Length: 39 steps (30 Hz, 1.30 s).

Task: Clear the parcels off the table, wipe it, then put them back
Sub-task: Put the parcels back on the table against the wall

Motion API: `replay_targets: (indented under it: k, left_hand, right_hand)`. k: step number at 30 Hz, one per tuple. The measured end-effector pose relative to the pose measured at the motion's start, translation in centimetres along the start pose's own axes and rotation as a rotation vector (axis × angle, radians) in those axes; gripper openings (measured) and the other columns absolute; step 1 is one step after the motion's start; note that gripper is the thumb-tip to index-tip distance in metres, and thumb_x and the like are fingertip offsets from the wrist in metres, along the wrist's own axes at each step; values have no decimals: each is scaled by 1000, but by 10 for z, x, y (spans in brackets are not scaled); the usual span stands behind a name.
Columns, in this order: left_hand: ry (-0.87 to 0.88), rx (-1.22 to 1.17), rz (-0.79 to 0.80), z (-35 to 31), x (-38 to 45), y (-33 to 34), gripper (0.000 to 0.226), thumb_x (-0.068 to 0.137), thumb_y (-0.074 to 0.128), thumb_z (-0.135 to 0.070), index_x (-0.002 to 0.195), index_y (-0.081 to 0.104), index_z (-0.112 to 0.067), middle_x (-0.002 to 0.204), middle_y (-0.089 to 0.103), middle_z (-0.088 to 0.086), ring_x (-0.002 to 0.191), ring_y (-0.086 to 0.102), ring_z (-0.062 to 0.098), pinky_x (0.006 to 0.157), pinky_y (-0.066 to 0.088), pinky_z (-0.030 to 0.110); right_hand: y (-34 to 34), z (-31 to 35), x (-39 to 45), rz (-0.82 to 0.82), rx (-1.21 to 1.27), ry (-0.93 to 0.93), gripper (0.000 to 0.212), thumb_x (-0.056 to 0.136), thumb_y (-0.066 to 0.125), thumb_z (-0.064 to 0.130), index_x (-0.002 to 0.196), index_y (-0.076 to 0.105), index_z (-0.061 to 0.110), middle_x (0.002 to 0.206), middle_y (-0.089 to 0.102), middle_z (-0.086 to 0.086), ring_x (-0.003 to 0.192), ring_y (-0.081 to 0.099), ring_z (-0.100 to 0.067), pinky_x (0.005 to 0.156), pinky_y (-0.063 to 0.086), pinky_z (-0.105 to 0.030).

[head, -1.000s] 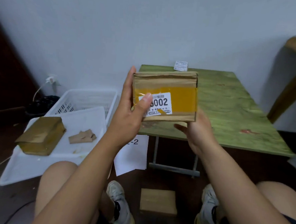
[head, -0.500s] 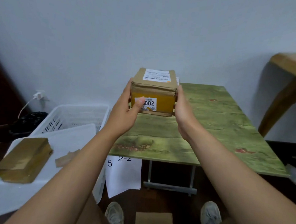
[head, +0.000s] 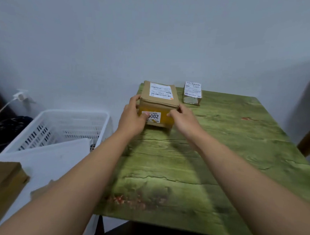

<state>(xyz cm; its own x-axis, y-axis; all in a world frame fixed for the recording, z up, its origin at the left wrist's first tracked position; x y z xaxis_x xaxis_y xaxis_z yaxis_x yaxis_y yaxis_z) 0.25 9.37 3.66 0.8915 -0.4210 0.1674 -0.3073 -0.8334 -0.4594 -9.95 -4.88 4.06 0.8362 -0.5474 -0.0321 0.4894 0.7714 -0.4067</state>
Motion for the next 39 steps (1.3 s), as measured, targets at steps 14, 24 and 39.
replay_targets:
  k: [14,24,39]
  left_hand:
    - [-254,-268,140,43,100,46,61,88,51,7,141,34,-18,136,53,-6,111,57,12,65,47,17]
    - [-229,-232,188,25,126,67,65,83,47,9,137,46,-27,117,64,-1,105,57,12,67,40,16]
    - [-253,-267,36,23,55,39,5,84,56,-14,86,60,-16,91,65,1,89,61,20,78,46,34]
  right_hand:
    - [16,-33,99,-66,181,63,67,88,54,16,150,30,24,139,39,-2,117,45,-15,101,37,-33]
    - [15,-35,134,-141,196,83,65,88,55,22,147,29,16,149,32,-1,129,40,-20,109,35,-41]
    - [19,-35,60,-89,44,60,16,90,57,25,104,54,17,103,62,-5,95,59,-24,82,45,-36]
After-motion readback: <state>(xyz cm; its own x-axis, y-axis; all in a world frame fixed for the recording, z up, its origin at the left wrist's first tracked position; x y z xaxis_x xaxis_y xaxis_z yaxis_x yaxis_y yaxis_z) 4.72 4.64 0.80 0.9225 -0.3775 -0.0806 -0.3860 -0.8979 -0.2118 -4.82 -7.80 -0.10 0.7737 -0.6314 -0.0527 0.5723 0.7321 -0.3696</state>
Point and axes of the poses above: each hand's wrist, its own x-axis towards the middle knuckle, its own y-axis out of the palm, z = x × y, the point moved 10 cm from there along x, towards the middle knuckle
